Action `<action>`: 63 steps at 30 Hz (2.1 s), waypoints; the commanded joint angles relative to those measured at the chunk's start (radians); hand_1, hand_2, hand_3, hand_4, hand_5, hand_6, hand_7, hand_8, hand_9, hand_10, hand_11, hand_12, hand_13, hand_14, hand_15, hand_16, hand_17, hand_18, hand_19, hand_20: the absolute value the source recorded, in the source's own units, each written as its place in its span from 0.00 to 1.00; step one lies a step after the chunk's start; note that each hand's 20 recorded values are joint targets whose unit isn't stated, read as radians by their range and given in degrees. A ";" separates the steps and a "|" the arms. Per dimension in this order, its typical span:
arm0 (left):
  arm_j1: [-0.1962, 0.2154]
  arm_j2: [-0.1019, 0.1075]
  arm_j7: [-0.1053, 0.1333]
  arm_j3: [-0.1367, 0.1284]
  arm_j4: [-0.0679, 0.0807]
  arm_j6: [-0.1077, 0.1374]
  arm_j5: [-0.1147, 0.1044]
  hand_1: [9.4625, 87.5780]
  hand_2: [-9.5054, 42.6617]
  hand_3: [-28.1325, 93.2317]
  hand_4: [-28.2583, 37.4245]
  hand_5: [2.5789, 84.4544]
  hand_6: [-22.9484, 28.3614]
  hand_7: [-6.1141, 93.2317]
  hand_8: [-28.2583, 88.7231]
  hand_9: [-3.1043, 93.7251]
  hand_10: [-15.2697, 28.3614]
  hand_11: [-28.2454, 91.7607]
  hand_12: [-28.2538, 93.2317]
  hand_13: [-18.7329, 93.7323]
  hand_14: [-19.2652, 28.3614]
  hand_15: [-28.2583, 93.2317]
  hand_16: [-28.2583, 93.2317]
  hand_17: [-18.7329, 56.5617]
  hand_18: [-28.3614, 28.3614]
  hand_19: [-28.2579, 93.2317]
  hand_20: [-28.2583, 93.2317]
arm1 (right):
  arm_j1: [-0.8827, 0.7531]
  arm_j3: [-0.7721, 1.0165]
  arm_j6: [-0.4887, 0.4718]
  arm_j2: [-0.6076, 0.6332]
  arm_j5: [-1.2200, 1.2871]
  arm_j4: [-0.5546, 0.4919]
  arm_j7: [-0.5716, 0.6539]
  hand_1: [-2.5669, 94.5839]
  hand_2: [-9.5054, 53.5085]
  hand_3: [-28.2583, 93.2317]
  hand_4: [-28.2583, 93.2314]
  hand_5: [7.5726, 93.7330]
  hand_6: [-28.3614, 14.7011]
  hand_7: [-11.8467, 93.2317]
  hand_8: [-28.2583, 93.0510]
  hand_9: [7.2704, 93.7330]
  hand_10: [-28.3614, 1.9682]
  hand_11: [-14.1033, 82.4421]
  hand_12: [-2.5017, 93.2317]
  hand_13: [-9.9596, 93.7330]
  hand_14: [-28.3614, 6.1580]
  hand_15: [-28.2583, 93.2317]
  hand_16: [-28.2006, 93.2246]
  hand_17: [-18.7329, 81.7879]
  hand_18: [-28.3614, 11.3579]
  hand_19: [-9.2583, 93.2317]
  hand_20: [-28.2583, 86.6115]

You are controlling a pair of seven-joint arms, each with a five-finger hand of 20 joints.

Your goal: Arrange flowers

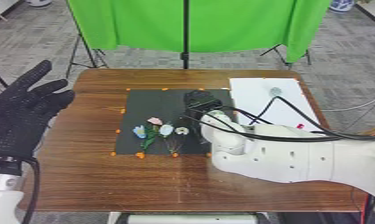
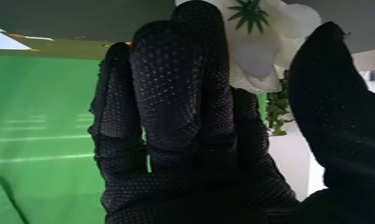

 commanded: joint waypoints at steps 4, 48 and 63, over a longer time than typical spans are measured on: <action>0.039 -0.002 -0.002 -0.016 -0.002 0.017 -0.017 0.18 0.31 0.88 0.10 0.38 0.61 0.23 0.15 0.39 0.84 0.50 0.34 0.41 1.00 0.74 0.14 0.18 0.96 0.74 0.46 | -0.023 0.064 -0.053 0.030 0.034 -0.065 -0.003 0.38 0.00 0.88 0.02 0.56 0.62 0.23 0.14 0.83 0.54 0.45 0.21 0.85 0.64 0.74 0.39 0.56 0.20 0.98 0.28; -0.004 -0.021 0.046 0.069 -0.001 0.016 -0.008 0.18 0.31 0.88 0.10 0.38 0.61 0.23 0.15 0.39 0.84 0.50 0.34 0.41 1.00 0.74 0.14 0.18 0.96 0.74 0.46 | 0.052 0.172 -0.213 0.327 0.233 0.266 -0.069 0.31 0.05 0.92 0.01 0.33 0.63 0.23 0.14 0.35 0.45 0.22 0.17 0.65 0.47 0.75 0.31 0.53 0.23 0.95 0.22; 0.015 -0.029 0.049 0.059 -0.007 0.007 -0.004 0.18 0.31 0.88 0.10 0.38 0.61 0.23 0.15 0.39 0.84 0.50 0.34 0.41 1.00 0.74 0.14 0.18 0.96 0.74 0.46 | -0.012 0.222 -0.328 0.359 0.250 0.282 -0.044 0.32 0.06 0.92 0.01 0.32 0.66 0.24 0.14 0.36 0.54 0.22 0.17 0.65 0.48 0.75 0.31 0.52 0.22 0.95 0.21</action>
